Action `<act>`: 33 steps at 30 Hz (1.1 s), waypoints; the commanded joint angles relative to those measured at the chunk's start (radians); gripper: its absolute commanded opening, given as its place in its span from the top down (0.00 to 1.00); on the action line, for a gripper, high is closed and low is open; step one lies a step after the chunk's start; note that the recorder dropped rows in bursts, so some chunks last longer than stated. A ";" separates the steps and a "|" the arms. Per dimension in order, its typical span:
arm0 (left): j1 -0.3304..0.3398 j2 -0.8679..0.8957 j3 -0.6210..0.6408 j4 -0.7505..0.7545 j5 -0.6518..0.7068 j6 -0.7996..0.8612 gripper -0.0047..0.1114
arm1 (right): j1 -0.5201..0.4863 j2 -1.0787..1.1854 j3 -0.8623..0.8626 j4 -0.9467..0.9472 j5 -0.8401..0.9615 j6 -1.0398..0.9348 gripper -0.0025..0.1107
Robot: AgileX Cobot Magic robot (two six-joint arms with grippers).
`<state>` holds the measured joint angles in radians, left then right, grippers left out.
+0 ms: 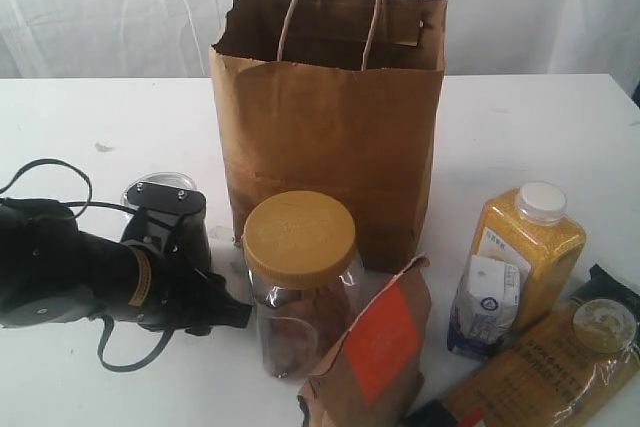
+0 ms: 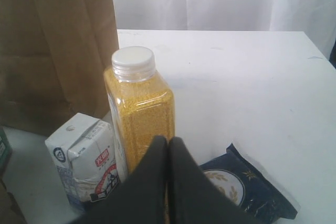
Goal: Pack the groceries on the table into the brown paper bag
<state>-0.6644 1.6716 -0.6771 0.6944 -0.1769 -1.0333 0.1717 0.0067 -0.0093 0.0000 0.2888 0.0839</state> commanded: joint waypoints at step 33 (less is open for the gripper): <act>-0.013 -0.045 -0.045 -0.006 0.234 0.014 0.96 | -0.004 -0.007 -0.002 -0.007 -0.006 0.000 0.98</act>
<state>-0.6644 1.6835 -0.7322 0.6941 0.0000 -1.0134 0.1717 0.0067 -0.0093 0.0000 0.2888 0.0839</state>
